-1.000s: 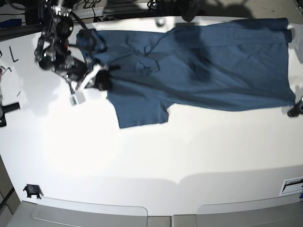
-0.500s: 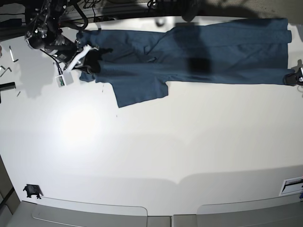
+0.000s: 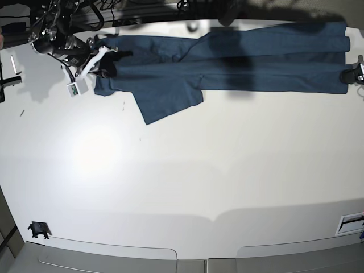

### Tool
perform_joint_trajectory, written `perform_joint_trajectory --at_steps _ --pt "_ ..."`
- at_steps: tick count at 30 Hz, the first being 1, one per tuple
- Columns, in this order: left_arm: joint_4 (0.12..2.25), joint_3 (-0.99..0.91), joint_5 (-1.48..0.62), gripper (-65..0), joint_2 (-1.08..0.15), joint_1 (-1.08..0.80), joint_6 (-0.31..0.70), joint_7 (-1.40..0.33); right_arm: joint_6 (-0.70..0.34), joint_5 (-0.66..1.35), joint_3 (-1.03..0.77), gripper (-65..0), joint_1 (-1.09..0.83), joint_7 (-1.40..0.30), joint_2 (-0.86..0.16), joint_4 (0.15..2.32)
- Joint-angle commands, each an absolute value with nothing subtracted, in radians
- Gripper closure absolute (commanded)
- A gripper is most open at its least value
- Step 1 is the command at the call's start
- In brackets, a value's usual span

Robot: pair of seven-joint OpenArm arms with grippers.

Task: Fold the T-shirt properly
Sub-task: 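Drag the shirt with both grippers toward the robot, folding it lengthwise, then open the right gripper and move it toward the shirt's hem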

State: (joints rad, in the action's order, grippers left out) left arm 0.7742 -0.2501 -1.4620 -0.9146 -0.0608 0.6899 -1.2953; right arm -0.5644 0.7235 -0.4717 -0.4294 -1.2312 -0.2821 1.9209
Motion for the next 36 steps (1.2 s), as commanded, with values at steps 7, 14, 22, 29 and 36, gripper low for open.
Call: perform_joint_trajectory --at_steps 7,14,22,29,36 --pt "0.785 -0.261 -1.484 0.0 -0.951 -0.053 0.698 -1.320 -0.546 0.710 -0.479 0.0 -0.424 -1.197 -0.294 1.942" --pt "0.787 -0.261 -1.484 -16.0 -0.952 -0.052 0.698 -1.319 -0.546 0.710 -0.479 -26.9 -0.424 -1.182 -0.294 1.942" --pt "0.897 -0.263 -1.484 -16.0 -1.037 -0.047 0.698 -1.253 -0.546 0.717 -0.479 -26.9 -0.364 -1.100 -0.294 2.033" --pt "1.030 -0.436 -1.484 -16.1 -1.081 -0.047 0.698 -1.229 -0.547 0.640 -0.476 -27.7 -0.223 -0.996 -0.212 1.988" --pt "1.034 -0.587 -1.484 -19.5 -1.081 -0.047 0.698 -1.211 -0.547 0.582 -0.473 -39.9 -0.089 -0.953 -0.182 1.702"
